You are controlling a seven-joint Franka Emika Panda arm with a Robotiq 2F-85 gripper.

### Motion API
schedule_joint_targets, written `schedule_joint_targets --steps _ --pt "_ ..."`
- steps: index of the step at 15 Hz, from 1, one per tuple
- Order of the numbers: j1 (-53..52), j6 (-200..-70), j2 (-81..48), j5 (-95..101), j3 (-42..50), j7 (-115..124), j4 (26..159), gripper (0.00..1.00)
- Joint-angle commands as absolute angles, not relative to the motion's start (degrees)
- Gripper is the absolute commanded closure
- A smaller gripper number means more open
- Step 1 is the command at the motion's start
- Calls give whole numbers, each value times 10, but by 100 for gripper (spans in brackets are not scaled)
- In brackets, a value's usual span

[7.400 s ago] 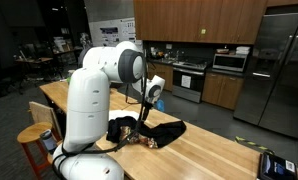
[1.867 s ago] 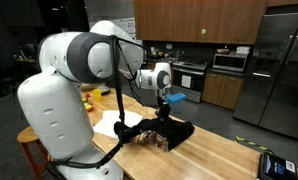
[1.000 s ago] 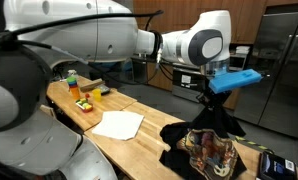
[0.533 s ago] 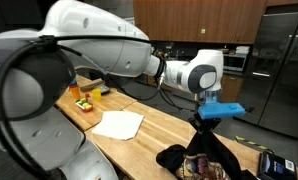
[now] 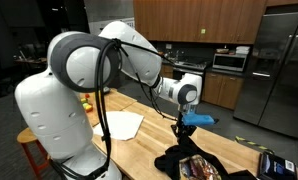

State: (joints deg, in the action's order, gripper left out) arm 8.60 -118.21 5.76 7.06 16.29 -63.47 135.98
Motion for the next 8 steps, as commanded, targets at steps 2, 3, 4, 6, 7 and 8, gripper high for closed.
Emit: schedule_joint_targets --steps 2,3,4,6,7,8 --pt "103 -1179 68 70 159 -638 1358 70" --pt "107 -1186 76 84 161 -635 1362 45" --pt "110 -1188 82 97 159 -623 1361 45" --pt "115 -1194 101 134 155 -593 1356 35" --pt "118 -1197 114 162 151 -576 1354 28" --pt "119 -1200 138 199 145 -552 1354 22"
